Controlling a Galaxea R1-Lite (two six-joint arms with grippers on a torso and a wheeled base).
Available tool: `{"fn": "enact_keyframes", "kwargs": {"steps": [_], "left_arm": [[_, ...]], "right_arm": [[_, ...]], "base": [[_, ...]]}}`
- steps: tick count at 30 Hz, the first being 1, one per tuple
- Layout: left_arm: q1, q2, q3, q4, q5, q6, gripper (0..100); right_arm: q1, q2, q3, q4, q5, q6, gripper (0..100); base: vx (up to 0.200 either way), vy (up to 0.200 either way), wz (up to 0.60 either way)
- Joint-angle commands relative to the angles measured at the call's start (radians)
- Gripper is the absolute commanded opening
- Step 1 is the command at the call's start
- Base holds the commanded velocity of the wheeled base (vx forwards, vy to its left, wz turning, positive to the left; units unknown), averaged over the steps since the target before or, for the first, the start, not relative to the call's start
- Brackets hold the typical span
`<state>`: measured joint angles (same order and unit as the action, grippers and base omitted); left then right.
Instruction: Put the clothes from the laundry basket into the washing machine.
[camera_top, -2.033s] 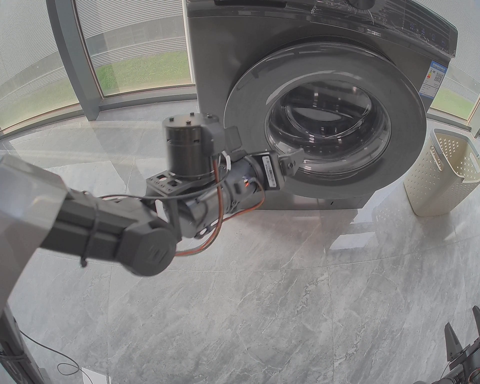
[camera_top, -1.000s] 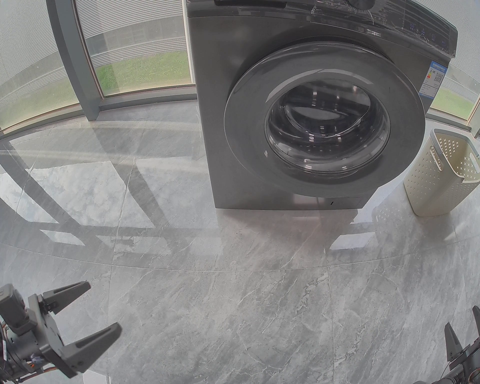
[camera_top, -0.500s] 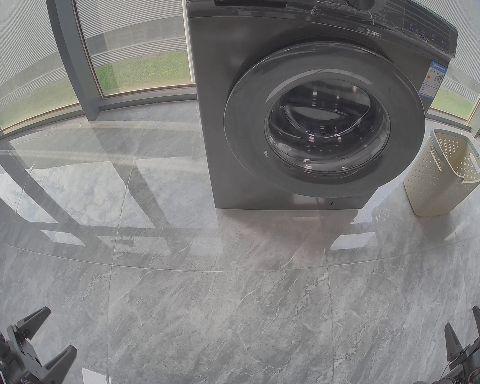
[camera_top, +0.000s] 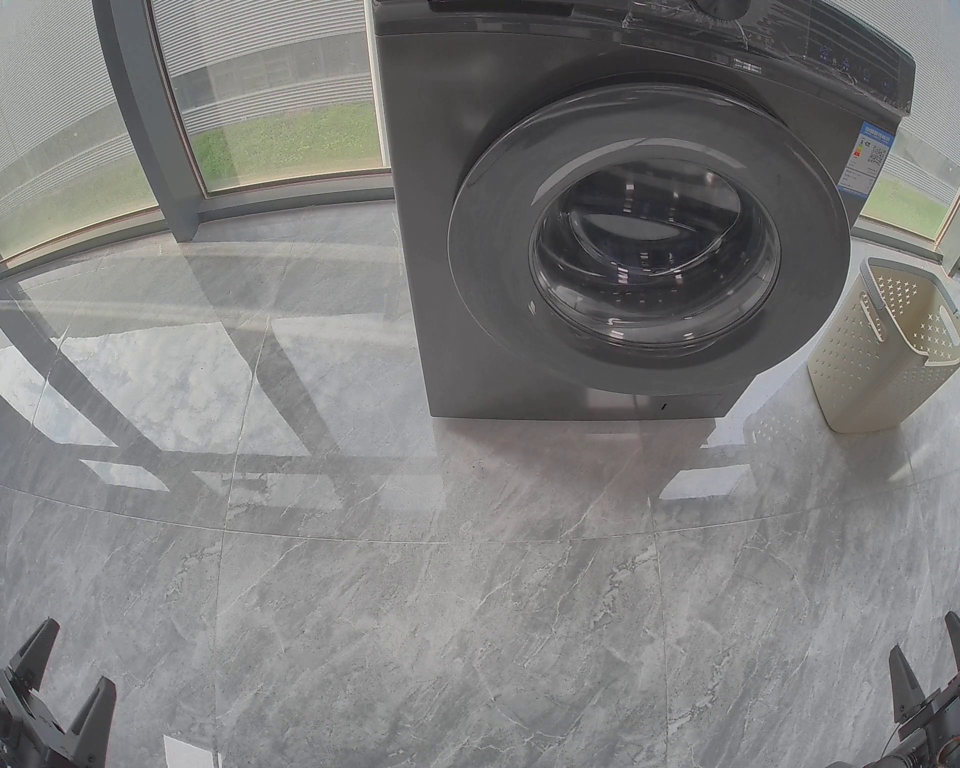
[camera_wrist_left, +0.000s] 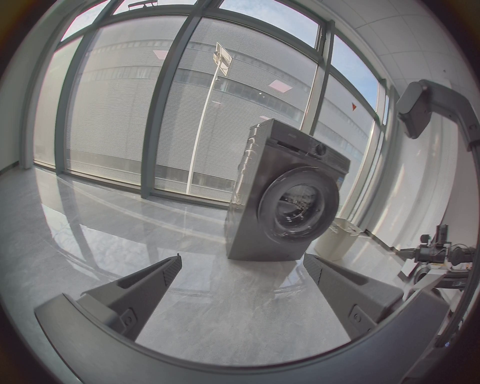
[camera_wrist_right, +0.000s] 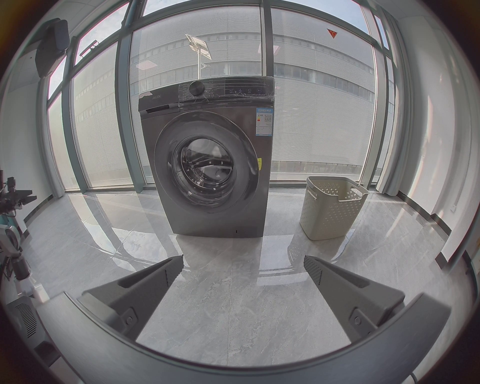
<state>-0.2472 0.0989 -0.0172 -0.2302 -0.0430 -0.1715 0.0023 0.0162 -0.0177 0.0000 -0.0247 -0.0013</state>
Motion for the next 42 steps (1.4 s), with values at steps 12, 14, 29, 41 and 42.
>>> {"fn": "enact_keyframes", "kwargs": {"steps": [12,14,29,41,42], "left_arm": [[0.249,-0.094,0.017,0.161,0.054,0.033,100],[0.247,-0.096,0.017,0.164,0.061,0.044,100],[0.246,-0.096,0.017,0.229,0.072,0.17,100],[0.246,-0.096,0.017,0.227,0.072,0.171,100],[0.246,-0.096,0.017,0.227,0.072,0.173,100]], "right_arm": [[0.001,-0.016,0.015,0.0,0.002,0.0,100],[0.001,-0.016,0.015,0.0,0.002,0.0,100],[0.001,-0.016,0.015,0.0,0.003,0.006,100],[-0.001,0.01,-0.191,-0.066,0.008,0.061,100],[-0.001,0.044,-0.216,-0.037,0.009,0.061,100]], "base": [[0.0,0.0,0.0],[0.0,0.0,0.0],[0.0,-0.013,0.0],[0.0,-0.2,0.0],[0.0,-0.2,0.0]]}}
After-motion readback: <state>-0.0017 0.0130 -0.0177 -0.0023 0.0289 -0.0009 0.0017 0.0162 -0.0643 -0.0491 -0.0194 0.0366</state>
